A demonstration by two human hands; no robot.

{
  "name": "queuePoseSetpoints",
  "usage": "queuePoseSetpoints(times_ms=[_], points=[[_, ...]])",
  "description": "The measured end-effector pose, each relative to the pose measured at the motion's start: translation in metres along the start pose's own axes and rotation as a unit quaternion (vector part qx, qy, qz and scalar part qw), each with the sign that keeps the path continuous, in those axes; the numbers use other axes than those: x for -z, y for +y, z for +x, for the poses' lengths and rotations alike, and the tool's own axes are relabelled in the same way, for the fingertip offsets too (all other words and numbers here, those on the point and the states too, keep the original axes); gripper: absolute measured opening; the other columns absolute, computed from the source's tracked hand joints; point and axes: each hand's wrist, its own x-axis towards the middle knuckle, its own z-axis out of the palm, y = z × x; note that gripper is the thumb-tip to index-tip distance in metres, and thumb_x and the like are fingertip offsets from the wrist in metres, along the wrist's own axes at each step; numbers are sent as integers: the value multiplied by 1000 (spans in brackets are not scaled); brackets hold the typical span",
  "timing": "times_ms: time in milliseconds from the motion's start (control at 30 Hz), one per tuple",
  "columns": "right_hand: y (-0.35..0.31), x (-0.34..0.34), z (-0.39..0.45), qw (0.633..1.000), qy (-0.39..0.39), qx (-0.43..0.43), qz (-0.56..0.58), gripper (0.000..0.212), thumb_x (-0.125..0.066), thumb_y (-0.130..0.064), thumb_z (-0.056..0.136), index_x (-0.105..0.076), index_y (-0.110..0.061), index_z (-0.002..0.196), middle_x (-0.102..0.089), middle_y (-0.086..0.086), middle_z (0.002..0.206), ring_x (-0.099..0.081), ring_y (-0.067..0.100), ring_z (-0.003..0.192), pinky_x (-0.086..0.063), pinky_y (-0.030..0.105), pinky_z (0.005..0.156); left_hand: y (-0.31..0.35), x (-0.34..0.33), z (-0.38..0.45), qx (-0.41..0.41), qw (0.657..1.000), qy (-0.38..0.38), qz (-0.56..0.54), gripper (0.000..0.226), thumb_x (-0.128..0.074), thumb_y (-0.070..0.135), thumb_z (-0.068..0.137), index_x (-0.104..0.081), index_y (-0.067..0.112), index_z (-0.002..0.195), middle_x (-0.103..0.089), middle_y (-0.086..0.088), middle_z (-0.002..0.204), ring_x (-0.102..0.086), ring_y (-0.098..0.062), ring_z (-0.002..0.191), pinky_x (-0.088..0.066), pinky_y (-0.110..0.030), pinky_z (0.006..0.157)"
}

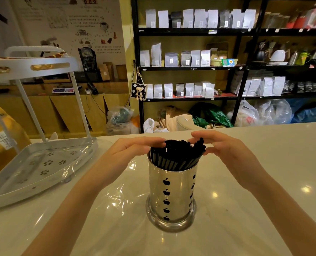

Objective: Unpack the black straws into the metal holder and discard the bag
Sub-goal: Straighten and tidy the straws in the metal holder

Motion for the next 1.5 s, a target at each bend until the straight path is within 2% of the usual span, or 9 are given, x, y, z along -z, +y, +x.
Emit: queuePoseSetpoints(times_ms=[133,233,367,500,700,900,1100,1300,1500], points=[[-5,-7,-2,987,-140,-81,-14,33,-49,-14,85,-57,-2,114,-56,12,124,-40,28,132,-36,34,105,2,-5,-3,-15,1000,-7,10,38,-45,2,90,-61,37,90,-62,44,74,-54,26,84,-39,5,65],[19,14,2,986,-109,-76,-99,20,-52,-21,88,-70,-16,96,-67,1,108,-57,20,113,-28,46,113,1,-7,-4,-30,999,-1,14,20,-53,25,87,-66,39,92,-69,33,89,-60,13,93,-43,-1,74],[2,-1,-4,997,-31,-59,-40,43,-43,-20,69,-67,-35,102,-69,-17,107,-56,-4,110,-40,22,101,-1,-7,-4,-38,999,25,25,16,-64,38,78,-71,35,92,-72,18,96,-64,1,95,-50,-12,80],[-7,-7,-4,999,-25,-6,-26,47,-43,-40,54,-67,-50,93,-67,-23,107,-53,-4,112,-35,30,102,2,-8,-6,-50,997,47,42,14,-63,29,77,-71,35,87,-71,20,92,-64,4,90,-47,-6,74],[-4,-4,-5,998,-14,-11,-59,45,-43,-23,67,-67,-52,91,-66,-27,107,-54,-5,111,-36,32,102,8,-5,-7,-45,999,26,10,36,-41,26,81,-71,45,76,-70,32,80,-60,14,91,-40,1,71],[-7,-9,-10,998,1,10,-66,32,-49,-31,79,-64,-47,101,-68,-27,101,-58,-8,102,-43,7,82,2,-2,-10,-55,997,43,-29,34,-53,-4,84,-69,25,89,-73,21,81,-66,5,88,-48,-7,69],[-9,-14,-12,995,51,57,-66,32,-54,-8,88,-66,-36,97,-71,-29,91,-63,-6,96,-46,6,79,-7,-2,-14,-120,990,64,17,31,-63,29,69,-69,30,100,-72,17,96,-69,-4,88,-51,-12,76],[0,-18,-15,982,59,99,-147,35,-44,-43,85,-51,-53,118,-57,-36,119,-51,-5,117,-40,9,95,-11,-16,-19,-255,928,120,242,38,-52,18,85,-52,16,122,-58,13,120,-55,2,113,-45,-14,94],[12,-21,-18,940,51,195,-277,44,-38,-38,94,-42,-22,135,-43,-22,137,-40,-4,129,-34,16,106,-26,-31,-24,-322,879,149,319,34,-51,16,90,-53,5,122,-57,-4,124,-59,-15,110,-51,-30,91]])
